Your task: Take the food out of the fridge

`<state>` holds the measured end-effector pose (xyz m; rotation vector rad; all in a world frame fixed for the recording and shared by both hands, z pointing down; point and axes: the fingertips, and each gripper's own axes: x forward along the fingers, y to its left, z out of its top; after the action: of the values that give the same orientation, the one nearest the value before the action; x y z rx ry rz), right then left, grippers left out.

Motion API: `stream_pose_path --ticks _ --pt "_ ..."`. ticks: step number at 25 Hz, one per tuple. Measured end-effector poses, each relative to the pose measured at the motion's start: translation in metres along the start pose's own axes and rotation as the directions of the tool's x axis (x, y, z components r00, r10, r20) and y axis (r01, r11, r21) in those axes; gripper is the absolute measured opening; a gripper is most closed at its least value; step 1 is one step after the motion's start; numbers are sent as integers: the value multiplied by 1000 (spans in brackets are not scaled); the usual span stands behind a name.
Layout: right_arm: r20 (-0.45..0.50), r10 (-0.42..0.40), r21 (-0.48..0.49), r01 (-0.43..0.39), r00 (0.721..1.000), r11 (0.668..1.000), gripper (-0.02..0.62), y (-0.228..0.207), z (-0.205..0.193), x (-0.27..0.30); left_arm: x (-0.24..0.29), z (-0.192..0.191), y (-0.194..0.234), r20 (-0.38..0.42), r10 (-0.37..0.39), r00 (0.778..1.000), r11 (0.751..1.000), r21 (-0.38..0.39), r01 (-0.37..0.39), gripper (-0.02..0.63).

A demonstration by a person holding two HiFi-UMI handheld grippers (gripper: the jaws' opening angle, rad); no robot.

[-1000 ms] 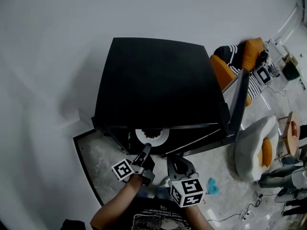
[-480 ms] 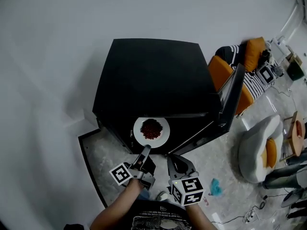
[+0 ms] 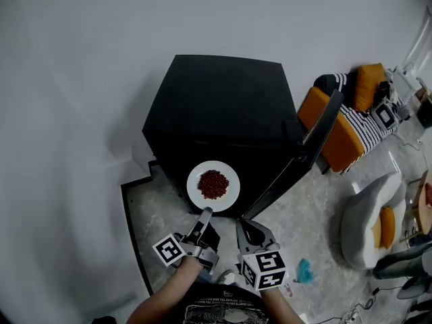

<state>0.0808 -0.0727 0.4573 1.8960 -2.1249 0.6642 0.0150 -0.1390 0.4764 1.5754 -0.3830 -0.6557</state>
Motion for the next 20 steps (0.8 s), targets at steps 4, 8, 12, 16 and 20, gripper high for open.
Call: stream_pose_path --ticks 4,8,12,16,20 --pt "15 25 -16 -24 1000 1000 22 4 -5 -19 -17 -16 -16 26 -19 999 1000 22 18 20" --pt "26 48 -38 -47 998 998 21 9 -13 -35 -31 -33 -29 44 -36 998 999 34 35 20" --pt "42 60 -39 -58 997 998 21 11 -17 -49 -42 -48 -40 57 -46 997 998 42 44 20" --pt "53 65 -39 -62 997 997 21 14 -20 -57 -51 -55 -49 69 -56 996 997 55 52 20" --pt "59 69 -41 -67 996 997 21 15 -23 -63 -56 -62 -55 75 -70 995 996 61 65 20"
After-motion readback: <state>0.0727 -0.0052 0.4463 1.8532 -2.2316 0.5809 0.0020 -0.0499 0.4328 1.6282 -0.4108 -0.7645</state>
